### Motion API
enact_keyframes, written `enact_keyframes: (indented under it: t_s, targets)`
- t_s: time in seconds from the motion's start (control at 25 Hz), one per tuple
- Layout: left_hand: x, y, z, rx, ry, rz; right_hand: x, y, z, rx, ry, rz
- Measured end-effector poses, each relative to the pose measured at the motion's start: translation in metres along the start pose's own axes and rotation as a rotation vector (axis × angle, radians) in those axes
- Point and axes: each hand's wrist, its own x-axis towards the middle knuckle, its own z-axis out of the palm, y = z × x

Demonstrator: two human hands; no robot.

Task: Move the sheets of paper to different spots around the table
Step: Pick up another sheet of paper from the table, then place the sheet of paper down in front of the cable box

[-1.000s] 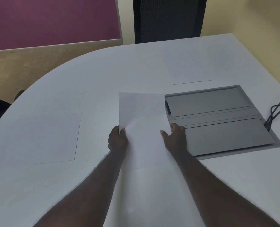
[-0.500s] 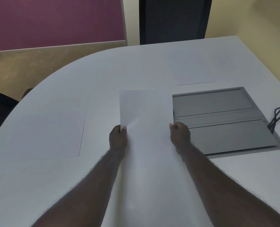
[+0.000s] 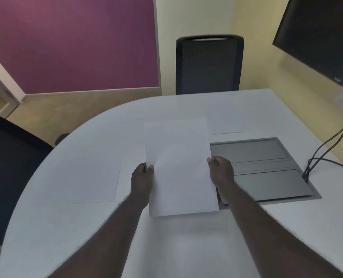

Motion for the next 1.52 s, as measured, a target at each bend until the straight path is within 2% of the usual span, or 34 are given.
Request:
enact_keyframes:
  t_s: [0.48, 0.84, 1.16, 1.52]
  targets:
    - [-0.128, 0.075, -0.100, -0.042, 0.015, 0.219, -0.144, -0.088, -0.051, 0.187, 0.076, -0.182]
    - [-0.240, 0.079, -0.156, -0.085, -0.043, 0.292, -0.266, -0.091, -0.100, 0.311, 0.108, -0.188]
    - [-0.321, 0.083, -0.158, -0.089, -0.070, 0.323, -0.328, -0.091, -0.164, 0.320, 0.129, -0.202]
    - [-0.414, 0.075, -0.121, -0.149, -0.064, 0.362, -0.363, -0.062, -0.247, 0.321, 0.120, -0.240]
